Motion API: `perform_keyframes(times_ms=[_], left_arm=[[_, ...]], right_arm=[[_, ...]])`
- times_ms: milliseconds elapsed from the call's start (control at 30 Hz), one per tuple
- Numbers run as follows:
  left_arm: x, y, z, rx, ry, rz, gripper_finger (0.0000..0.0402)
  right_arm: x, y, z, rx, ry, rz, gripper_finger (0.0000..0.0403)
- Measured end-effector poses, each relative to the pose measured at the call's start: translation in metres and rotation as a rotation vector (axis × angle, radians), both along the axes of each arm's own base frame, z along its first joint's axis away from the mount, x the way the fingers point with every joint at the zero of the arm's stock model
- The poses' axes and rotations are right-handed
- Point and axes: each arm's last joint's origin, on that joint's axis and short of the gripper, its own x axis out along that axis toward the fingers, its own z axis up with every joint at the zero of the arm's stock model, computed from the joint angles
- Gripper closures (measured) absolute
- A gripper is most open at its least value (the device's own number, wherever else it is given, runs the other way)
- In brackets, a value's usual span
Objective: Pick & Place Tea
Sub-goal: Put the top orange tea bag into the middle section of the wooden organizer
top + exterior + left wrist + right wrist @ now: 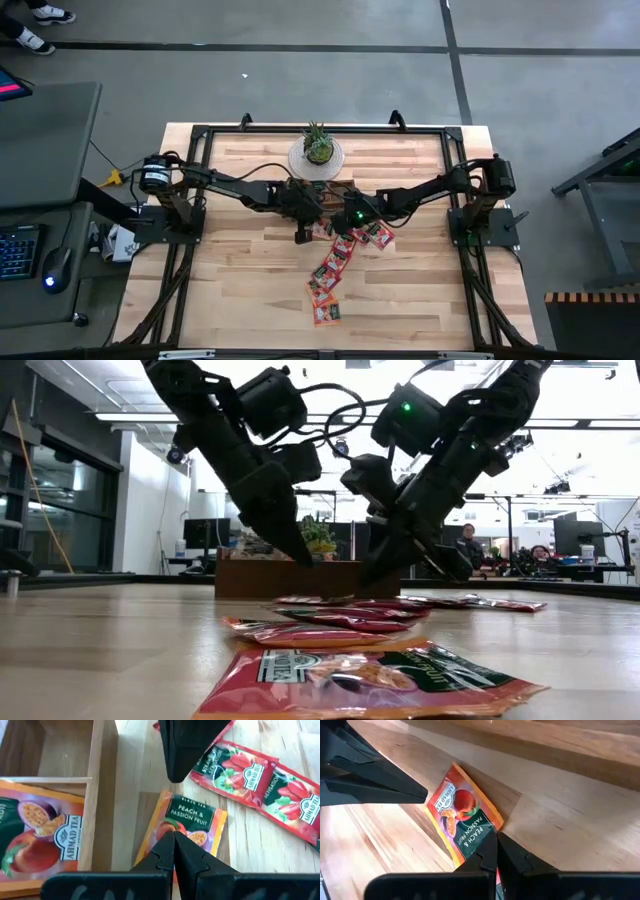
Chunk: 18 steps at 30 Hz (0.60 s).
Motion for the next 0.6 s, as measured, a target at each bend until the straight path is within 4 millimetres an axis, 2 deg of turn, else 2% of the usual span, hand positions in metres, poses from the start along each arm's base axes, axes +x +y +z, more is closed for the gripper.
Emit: perform_keyframes(times_ms=[133,400,600], left_arm=[[-0.005,-0.001,-0.004,-0.043,0.071,0.001,0.0401],[-0.003,-0.004,-0.002,-0.059,0.047,-0.004,0.0401],[0.001,-0.007,-0.025,-0.094,0.106,0.009,0.0401]], right_arm=[[0.001,0.006,0.001,0.006,-0.012,0.013,0.0403],[0.001,0.023,0.003,0.014,-0.022,0.028,0.0403],[0.001,0.032,0.004,0.002,-0.032,0.028,0.0403]])
